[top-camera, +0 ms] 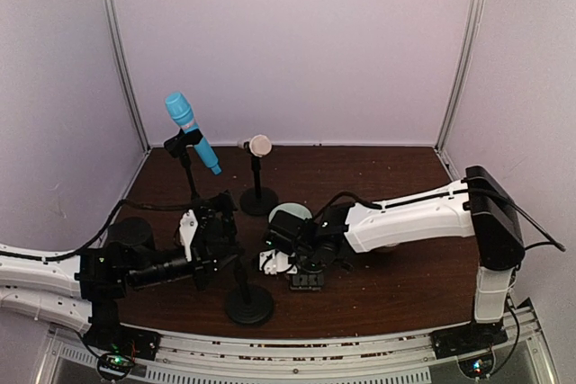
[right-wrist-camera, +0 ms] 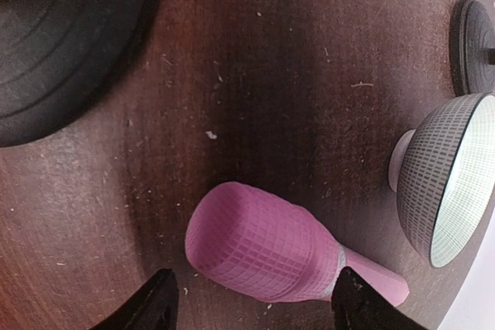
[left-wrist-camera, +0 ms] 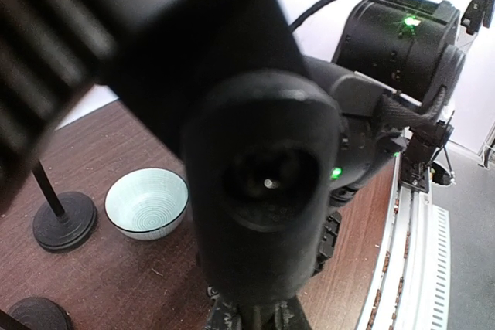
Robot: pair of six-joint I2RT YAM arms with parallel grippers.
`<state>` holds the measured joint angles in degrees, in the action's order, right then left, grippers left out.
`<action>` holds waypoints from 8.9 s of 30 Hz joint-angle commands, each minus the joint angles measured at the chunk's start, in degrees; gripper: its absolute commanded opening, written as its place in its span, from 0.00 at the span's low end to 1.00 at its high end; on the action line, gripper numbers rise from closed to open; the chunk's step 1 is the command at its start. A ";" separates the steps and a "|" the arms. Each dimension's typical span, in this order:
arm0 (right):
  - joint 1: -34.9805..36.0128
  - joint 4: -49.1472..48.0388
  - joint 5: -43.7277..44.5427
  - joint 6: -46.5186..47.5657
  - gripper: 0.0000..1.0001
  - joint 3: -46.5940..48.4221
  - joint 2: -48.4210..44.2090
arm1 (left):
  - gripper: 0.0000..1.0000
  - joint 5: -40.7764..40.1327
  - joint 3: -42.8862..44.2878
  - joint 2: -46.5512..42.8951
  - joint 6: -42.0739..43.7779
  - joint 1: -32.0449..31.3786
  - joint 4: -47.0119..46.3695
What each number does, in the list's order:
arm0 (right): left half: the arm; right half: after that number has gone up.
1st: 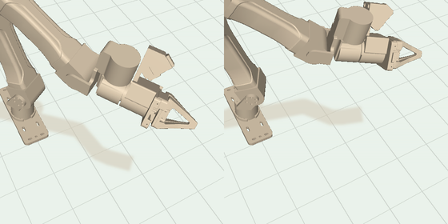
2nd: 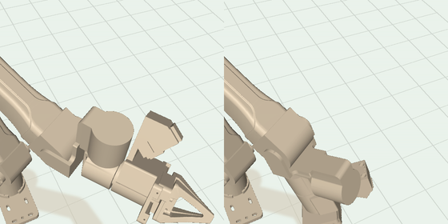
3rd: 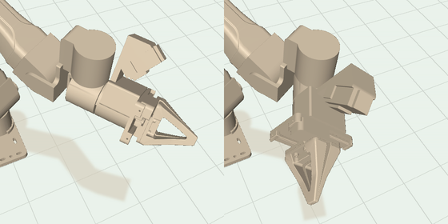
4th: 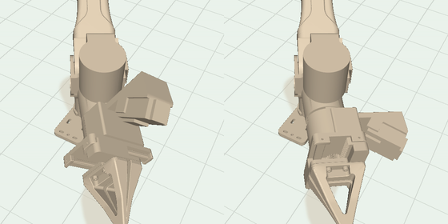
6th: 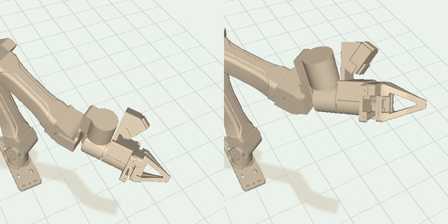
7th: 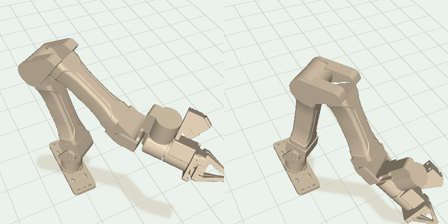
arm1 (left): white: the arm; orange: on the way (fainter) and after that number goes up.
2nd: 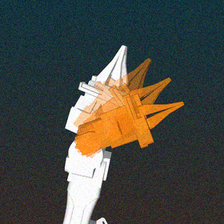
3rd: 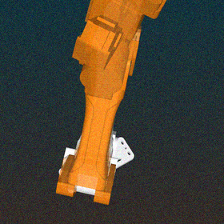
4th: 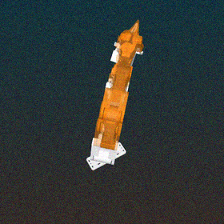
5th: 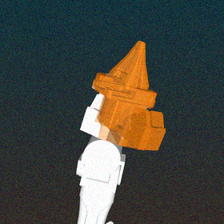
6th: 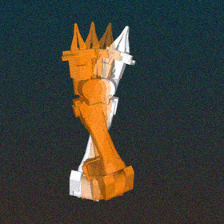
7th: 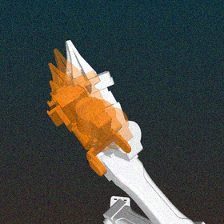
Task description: Attach the microphones to the stand
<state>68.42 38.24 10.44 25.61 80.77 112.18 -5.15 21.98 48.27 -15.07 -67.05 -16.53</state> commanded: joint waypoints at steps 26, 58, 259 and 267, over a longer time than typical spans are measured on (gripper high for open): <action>-0.37 -5.73 1.51 5.54 0.35 -0.81 -0.85 | 0.00 2.42 0.60 2.34 -1.45 0.51 -6.32; 3.02 -14.80 18.21 14.23 0.33 -0.86 -7.85 | 0.00 2.38 2.71 -1.54 1.05 0.51 -1.46; 13.65 -31.07 -10.11 -26.92 0.26 -34.03 -53.90 | 0.46 20.14 25.31 20.48 1.06 -7.22 -18.38; 13.42 -30.10 -10.61 -27.19 0.26 -33.15 -54.09 | 0.30 17.63 25.04 20.76 0.71 -7.15 -17.56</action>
<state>82.19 8.58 1.08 -1.43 46.96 58.54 12.60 46.61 69.43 -14.85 -74.19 -33.69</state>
